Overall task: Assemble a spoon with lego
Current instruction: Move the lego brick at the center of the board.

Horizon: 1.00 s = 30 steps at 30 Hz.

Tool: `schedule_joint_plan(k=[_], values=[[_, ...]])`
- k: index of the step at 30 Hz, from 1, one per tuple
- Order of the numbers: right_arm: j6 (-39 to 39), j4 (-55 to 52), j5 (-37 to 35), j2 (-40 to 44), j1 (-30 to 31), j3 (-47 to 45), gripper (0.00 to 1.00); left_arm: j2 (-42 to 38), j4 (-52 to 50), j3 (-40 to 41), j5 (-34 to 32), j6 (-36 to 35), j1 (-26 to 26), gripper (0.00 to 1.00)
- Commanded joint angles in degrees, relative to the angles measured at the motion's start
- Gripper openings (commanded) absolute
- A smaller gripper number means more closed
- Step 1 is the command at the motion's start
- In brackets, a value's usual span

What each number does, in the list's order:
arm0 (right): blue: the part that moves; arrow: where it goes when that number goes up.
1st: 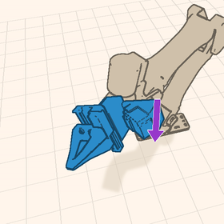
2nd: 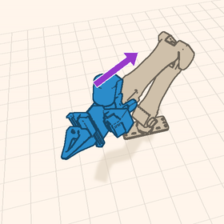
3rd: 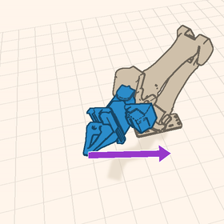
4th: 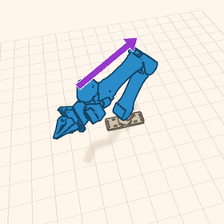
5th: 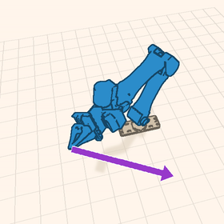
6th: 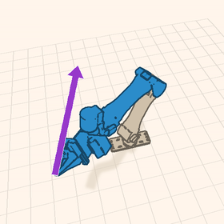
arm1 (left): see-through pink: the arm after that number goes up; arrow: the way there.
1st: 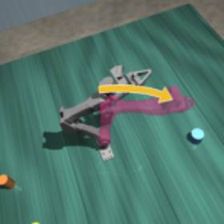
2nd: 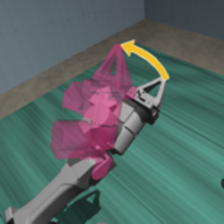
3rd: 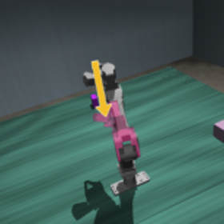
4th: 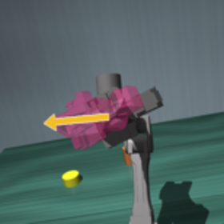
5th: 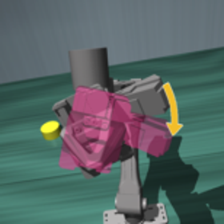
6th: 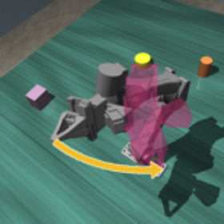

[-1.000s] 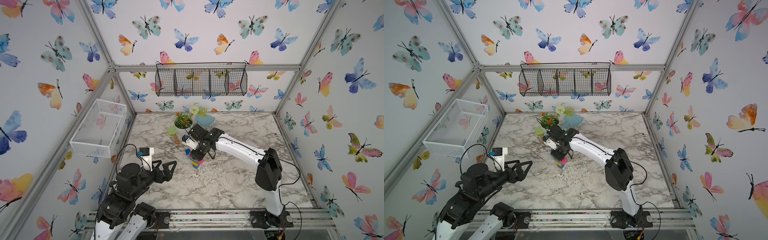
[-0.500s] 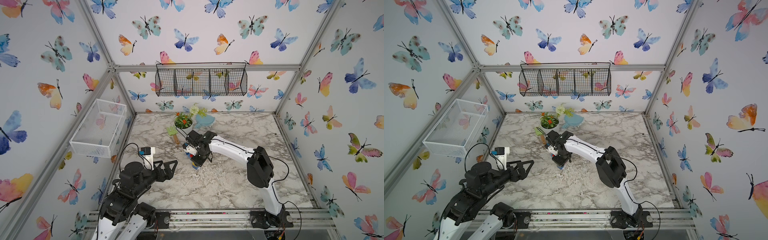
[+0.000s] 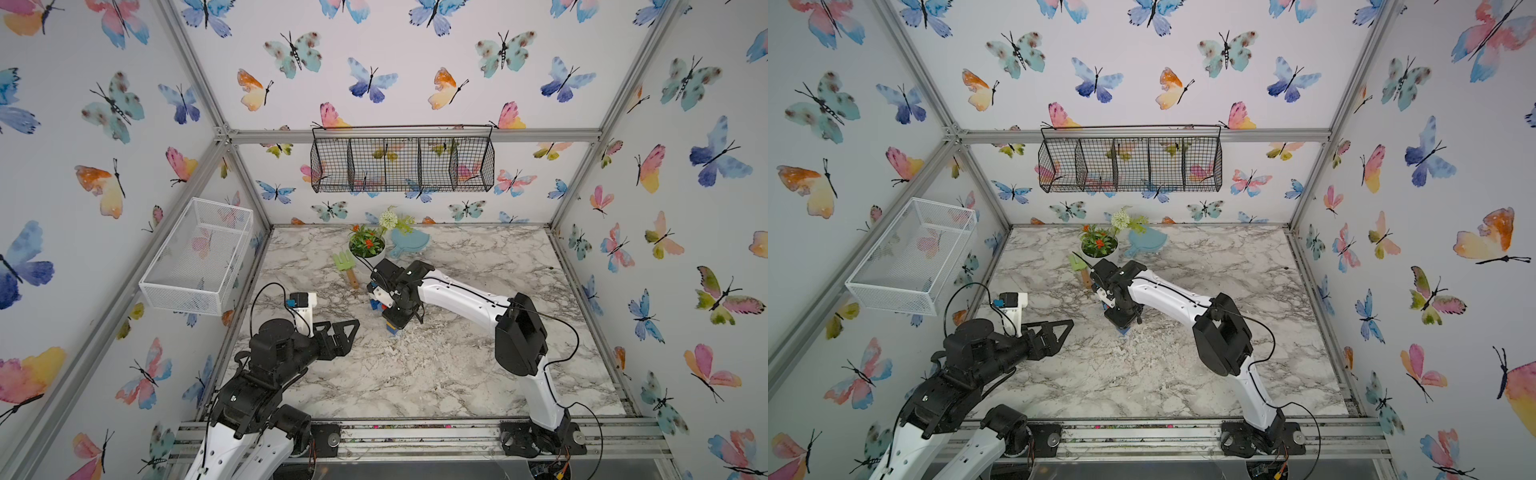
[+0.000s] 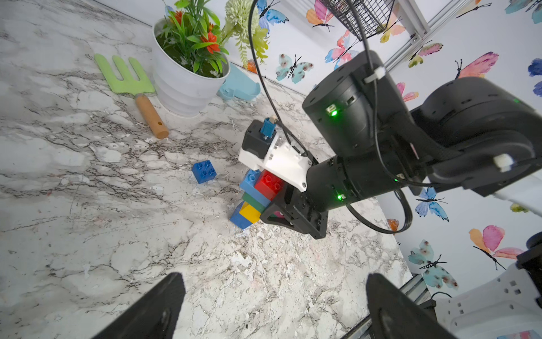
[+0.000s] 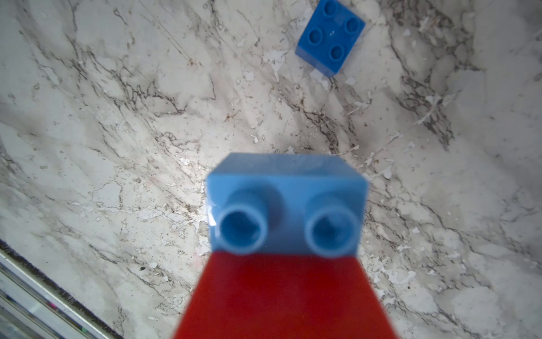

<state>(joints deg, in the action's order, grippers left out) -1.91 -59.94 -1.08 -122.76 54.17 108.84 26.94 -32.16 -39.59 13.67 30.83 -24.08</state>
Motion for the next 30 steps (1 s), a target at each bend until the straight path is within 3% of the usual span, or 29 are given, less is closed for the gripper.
schedule_joint_plan(k=[1,13,30], values=[[-2.8,-3.0,-3.6,2.2,-2.3,0.5,0.19,1.3,2.8,1.0,1.7,0.8,-0.2,0.99],[-3.1,-0.8,-1.6,1.9,-6.0,-2.2,0.2,10.8,5.1,2.9,1.4,1.5,-0.3,0.99],[-2.1,0.1,1.0,2.2,-6.6,-3.4,0.41,27.3,13.1,4.1,0.0,2.4,-0.8,0.99]])
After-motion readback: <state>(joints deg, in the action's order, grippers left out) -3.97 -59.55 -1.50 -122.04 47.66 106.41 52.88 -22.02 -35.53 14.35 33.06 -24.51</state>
